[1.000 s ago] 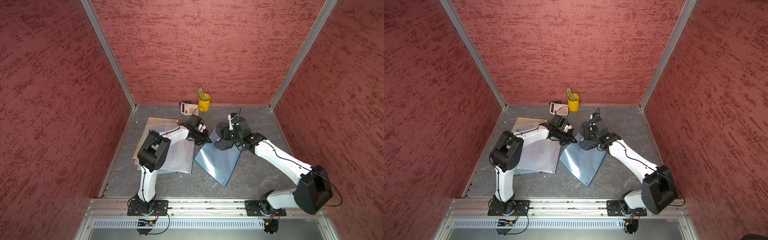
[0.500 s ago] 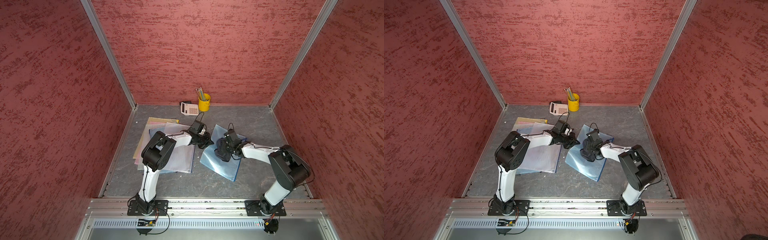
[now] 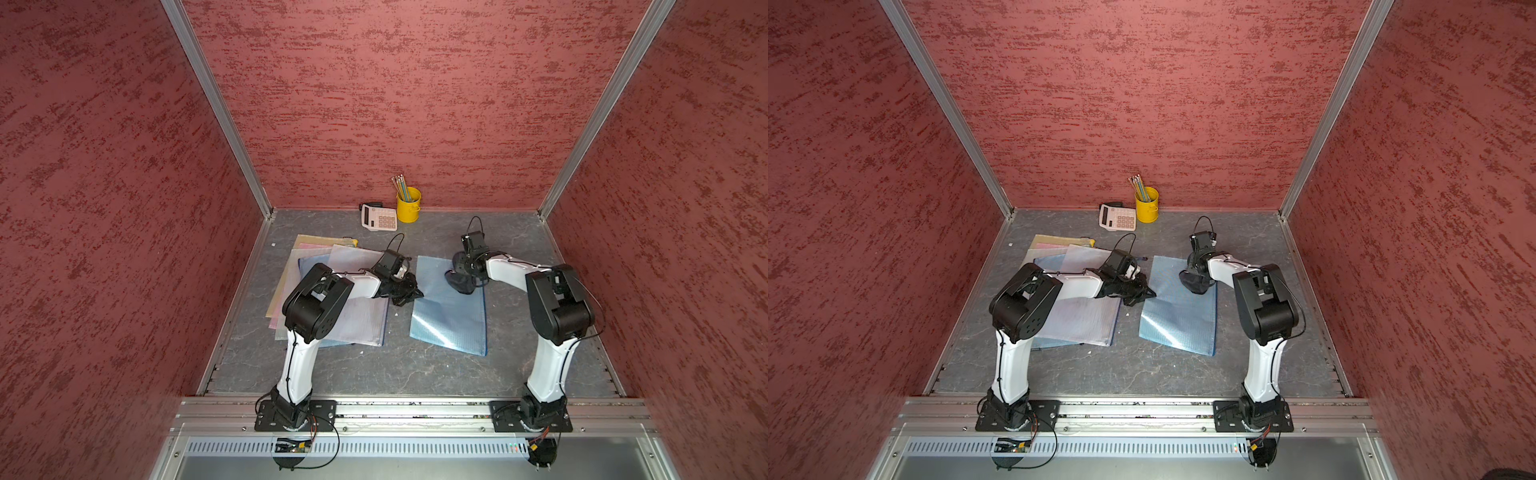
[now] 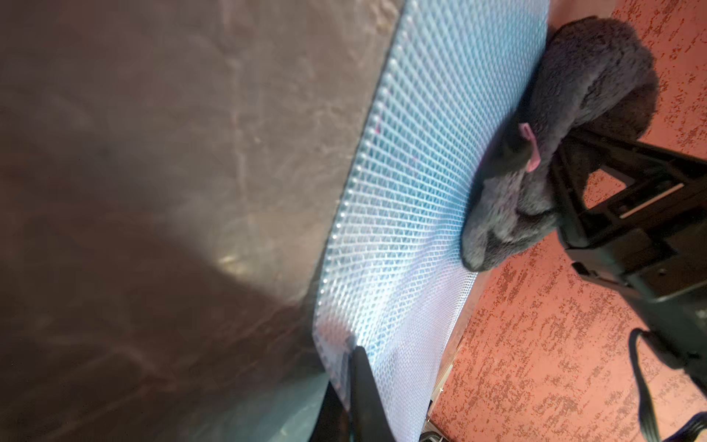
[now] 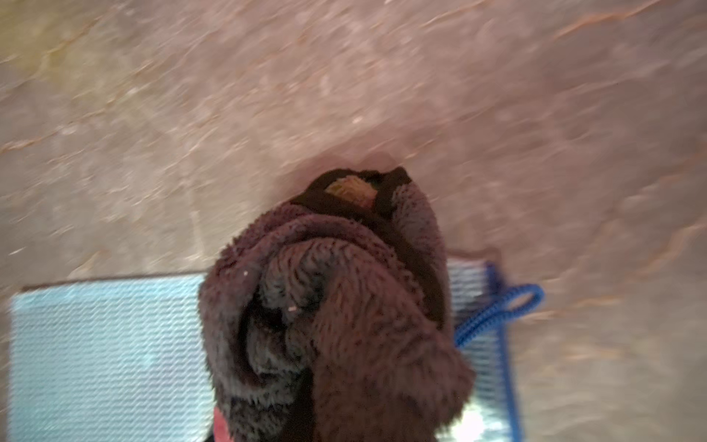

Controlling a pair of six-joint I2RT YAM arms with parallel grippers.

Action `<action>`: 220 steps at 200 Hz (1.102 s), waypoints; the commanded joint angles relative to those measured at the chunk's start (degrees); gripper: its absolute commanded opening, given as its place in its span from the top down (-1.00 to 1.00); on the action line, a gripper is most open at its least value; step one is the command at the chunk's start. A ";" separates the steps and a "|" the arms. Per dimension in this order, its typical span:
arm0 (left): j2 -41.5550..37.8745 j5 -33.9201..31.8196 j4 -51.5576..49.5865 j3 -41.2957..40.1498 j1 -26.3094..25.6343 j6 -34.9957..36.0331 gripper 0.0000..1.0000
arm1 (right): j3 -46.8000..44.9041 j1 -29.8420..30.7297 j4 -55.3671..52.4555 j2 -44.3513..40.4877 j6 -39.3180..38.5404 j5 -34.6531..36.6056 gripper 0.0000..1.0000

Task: Wipe the document bag
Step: Wipe the dirt from the document bag.

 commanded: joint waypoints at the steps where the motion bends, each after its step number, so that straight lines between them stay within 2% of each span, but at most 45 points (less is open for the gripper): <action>1: 0.92 0.33 -3.65 -1.11 -0.58 0.59 1.00 | 1.39 1.92 -4.26 -7.20 -2.83 3.60 1.00; 30: 1.91 0.51 -3.15 -0.57 -0.72 0.41 1.00 | -4.91 9.05 -1.70 -13.91 1.04 -0.18 1.00; 61: 1.92 0.45 -3.61 -0.75 -0.43 0.88 1.00 | -9.70 14.02 1.34 -9.73 6.79 -0.67 1.00; 85: 2.42 1.15 -3.94 -0.45 -0.32 1.30 1.00 | -10.48 14.57 4.92 -5.06 7.67 0.05 1.00; 105: 2.21 1.36 -4.25 -0.55 -0.22 1.73 1.00 | -5.58 13.31 0.78 0.45 7.00 4.68 1.00; 137: 1.58 1.74 -5.15 -1.42 0.06 2.79 1.00 | 1.08 4.52 -0.54 4.33 3.58 7.09 1.00; 167: 1.48 1.81 -5.39 -1.89 0.41 2.92 1.00 | 10.94 0.37 -4.20 8.26 -1.35 9.76 1.00; 187: 1.61 1.34 -5.61 -1.87 0.49 2.82 1.00 | 12.30 0.22 -4.92 4.71 -2.91 10.75 1.00; 220: 2.42 0.93 -5.84 -0.95 0.47 2.76 1.00 | 4.59 2.91 -5.81 -10.49 -1.40 3.90 1.00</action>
